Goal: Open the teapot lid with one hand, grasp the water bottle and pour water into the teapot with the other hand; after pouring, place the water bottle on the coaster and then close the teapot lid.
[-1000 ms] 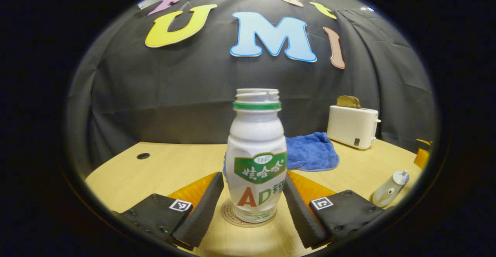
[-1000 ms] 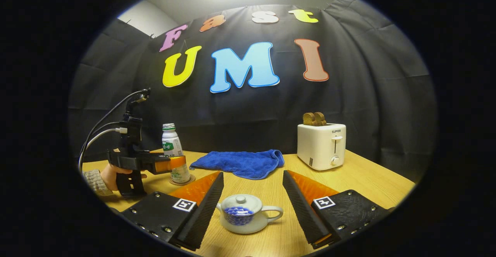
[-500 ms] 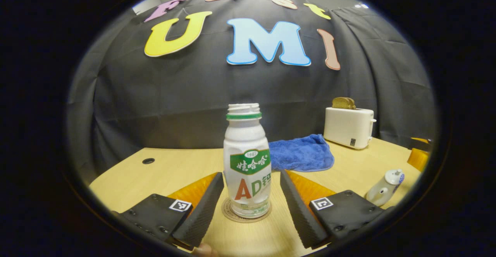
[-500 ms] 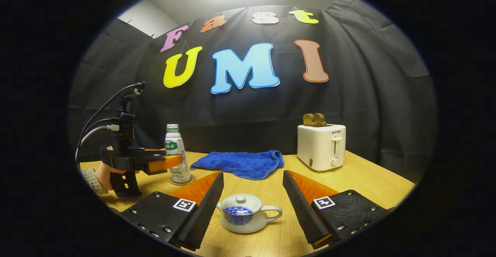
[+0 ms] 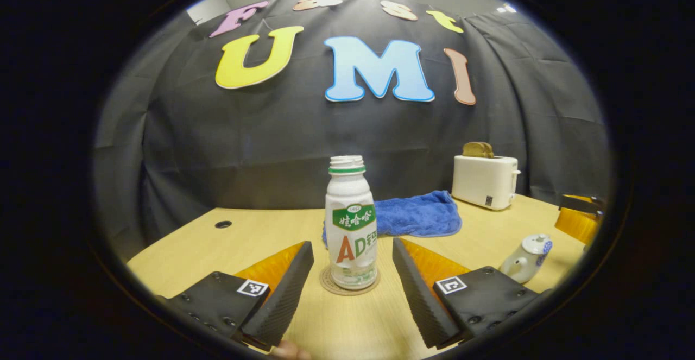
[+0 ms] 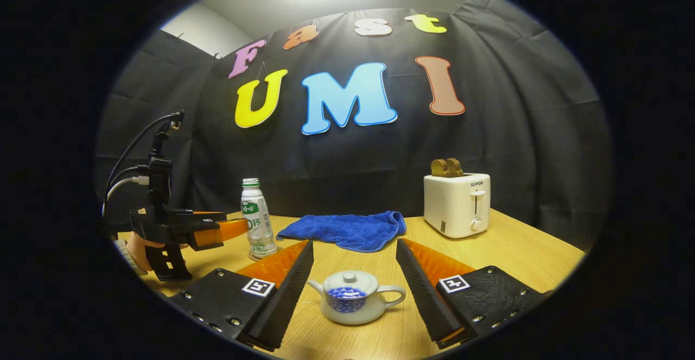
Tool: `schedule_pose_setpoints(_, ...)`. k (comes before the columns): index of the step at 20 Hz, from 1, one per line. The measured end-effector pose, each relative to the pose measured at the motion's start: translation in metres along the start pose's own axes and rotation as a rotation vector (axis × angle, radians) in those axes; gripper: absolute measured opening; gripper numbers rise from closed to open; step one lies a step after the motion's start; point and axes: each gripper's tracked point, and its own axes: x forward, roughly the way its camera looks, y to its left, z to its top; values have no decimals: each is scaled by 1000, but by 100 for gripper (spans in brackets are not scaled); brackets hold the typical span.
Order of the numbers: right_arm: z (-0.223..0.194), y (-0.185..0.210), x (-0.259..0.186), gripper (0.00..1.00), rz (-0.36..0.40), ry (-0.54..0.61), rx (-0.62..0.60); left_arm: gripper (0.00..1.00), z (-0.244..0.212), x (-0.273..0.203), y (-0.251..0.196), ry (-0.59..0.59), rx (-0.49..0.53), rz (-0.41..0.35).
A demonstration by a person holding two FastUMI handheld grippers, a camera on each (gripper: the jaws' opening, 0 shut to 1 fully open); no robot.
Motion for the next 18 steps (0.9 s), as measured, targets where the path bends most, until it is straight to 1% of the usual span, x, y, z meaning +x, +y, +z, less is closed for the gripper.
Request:
schedule_pose_setpoints(3,-4,8,-9,94,2,9,-5,100,2,-23,-6,-11,-25,-6)
schedule_pose_setpoints(6,-6,13,-25,94,-18,14,-16,100,2,-47,-16,-19,-61,-12)
schedule_pose_setpoints(8,-4,18,-36,94,-27,12,-16,100,1,-65,-19,-31,-64,2)
schedule_pose_setpoints(10,-3,24,-45,94,-26,14,-18,100,-4,-84,-31,-30,-70,-2)
schedule_pose_setpoints(13,-4,27,-58,94,-44,12,-38,100,-7,-109,-46,-55,-56,2)
schedule_pose_setpoints(16,-9,28,-66,94,-55,18,-38,100,-11,-123,-62,-64,-62,-14)
schedule_pose_setpoints(18,-13,28,-69,94,-65,25,-29,100,-12,-131,-59,-77,-74,12)
